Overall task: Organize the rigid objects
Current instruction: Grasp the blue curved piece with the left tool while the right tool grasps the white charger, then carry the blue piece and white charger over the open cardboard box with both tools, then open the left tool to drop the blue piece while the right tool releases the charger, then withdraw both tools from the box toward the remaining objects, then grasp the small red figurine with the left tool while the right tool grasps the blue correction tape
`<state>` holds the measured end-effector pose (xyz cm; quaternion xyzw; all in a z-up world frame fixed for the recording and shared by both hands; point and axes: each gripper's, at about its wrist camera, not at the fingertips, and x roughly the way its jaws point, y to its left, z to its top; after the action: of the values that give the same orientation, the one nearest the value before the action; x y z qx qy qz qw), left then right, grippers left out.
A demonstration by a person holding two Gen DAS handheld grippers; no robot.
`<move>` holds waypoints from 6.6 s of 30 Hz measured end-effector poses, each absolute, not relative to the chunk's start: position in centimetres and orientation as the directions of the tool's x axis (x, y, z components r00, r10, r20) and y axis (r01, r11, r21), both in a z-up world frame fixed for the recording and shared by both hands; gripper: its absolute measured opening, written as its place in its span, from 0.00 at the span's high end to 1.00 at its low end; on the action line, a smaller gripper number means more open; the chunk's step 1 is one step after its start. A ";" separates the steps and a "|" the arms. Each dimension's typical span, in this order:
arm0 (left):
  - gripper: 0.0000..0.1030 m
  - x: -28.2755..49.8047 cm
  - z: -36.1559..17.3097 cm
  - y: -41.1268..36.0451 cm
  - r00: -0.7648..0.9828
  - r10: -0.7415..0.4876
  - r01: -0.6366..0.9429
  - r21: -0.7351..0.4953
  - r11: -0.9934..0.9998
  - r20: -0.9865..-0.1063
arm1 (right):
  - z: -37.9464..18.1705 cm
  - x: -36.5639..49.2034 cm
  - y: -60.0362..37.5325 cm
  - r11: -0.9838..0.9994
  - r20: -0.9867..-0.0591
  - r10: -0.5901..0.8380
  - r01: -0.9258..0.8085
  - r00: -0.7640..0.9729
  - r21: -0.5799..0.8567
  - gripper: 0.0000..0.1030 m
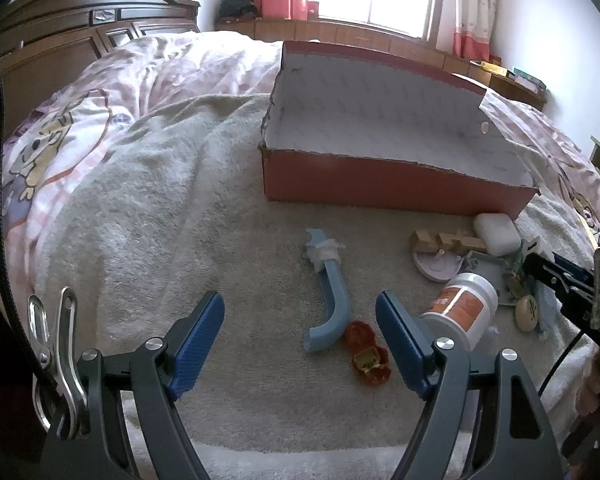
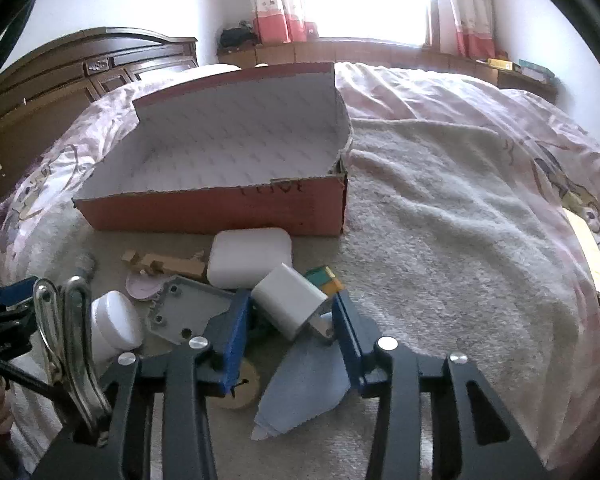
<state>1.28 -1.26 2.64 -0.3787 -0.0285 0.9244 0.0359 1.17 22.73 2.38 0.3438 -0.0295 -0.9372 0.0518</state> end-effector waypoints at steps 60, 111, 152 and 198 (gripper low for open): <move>0.83 -0.9 8.0 1.5 -0.777 0.123 -0.149 -0.010 -0.989 -0.618 | 5.9 0.2 19.2 -0.985 -0.645 -0.173 0.130 -0.744 0.114 0.62; 0.83 -12.4 6.3 4.5 -0.736 0.131 -0.196 0.023 -0.980 -0.664 | 5.9 -11.7 18.8 -0.992 -0.654 -0.123 0.103 -0.747 0.069 0.62; 0.73 -8.0 8.7 3.2 -0.760 0.068 -0.127 0.046 -0.991 -0.647 | 8.1 -6.8 18.4 -0.991 -0.619 -0.132 0.097 -0.774 0.091 0.39; 0.73 2.4 4.2 1.3 -0.659 0.129 -0.156 -0.033 -0.987 -0.741 | 4.1 4.8 21.2 -0.989 -0.680 -0.134 0.051 -0.721 0.141 0.39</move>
<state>2.41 1.31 4.21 -0.4054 0.0166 0.9106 0.0782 4.75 21.21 4.13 0.3702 -0.0561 -0.9259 0.0497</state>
